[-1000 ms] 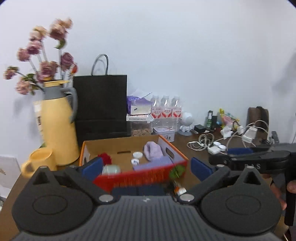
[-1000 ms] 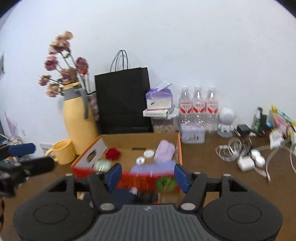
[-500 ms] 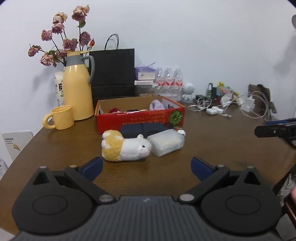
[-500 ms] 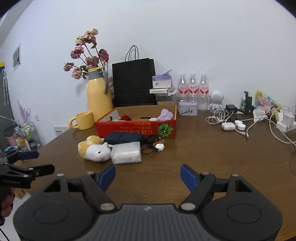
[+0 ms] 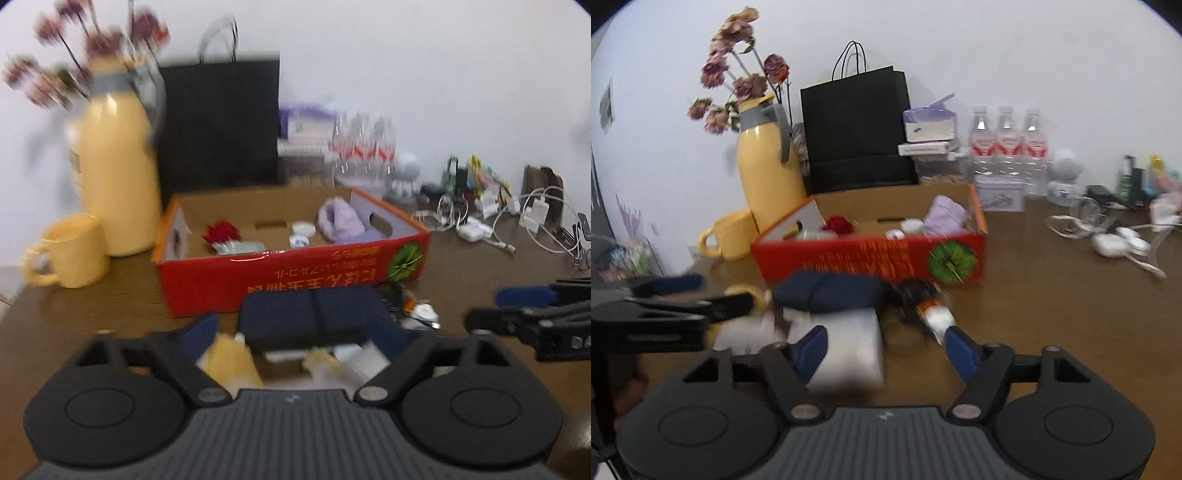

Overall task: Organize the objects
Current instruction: 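Close both tools on the navy glasses case beside the box, then lift the navy case into the box and open both tools, then grasp the yellow-white plush hamster with the left tool while the right tool grasps the black cable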

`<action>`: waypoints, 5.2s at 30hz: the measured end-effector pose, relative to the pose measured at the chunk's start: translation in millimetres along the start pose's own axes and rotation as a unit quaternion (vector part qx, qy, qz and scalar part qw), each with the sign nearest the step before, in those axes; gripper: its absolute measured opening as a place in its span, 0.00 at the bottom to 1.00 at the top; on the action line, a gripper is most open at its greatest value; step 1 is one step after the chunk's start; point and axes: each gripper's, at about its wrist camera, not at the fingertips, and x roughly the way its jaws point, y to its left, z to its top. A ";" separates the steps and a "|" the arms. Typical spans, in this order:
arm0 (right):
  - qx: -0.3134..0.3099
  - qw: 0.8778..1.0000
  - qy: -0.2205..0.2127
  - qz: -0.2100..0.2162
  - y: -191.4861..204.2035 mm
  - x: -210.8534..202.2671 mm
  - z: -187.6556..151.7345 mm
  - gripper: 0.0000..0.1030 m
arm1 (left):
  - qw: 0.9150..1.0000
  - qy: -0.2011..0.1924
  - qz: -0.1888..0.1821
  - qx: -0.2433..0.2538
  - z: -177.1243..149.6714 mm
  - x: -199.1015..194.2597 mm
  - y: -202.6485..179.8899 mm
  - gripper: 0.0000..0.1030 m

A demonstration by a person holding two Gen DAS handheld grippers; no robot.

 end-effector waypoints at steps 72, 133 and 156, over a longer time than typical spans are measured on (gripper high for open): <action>-0.026 0.981 0.189 -0.027 -25.0 336.7 195.4 0.20 | 0.977 0.123 -0.035 -0.174 139.2 254.4 120.7 0.39; -0.008 0.998 0.008 -0.054 -11.4 -25.1 -25.8 0.58 | 0.996 -0.005 0.057 -0.062 -31.5 -27.2 -0.8 1.00; 0.043 0.998 -0.032 -0.012 -22.9 42.1 29.0 0.19 | 0.990 -0.026 0.042 -0.129 -31.6 -72.6 25.7 0.46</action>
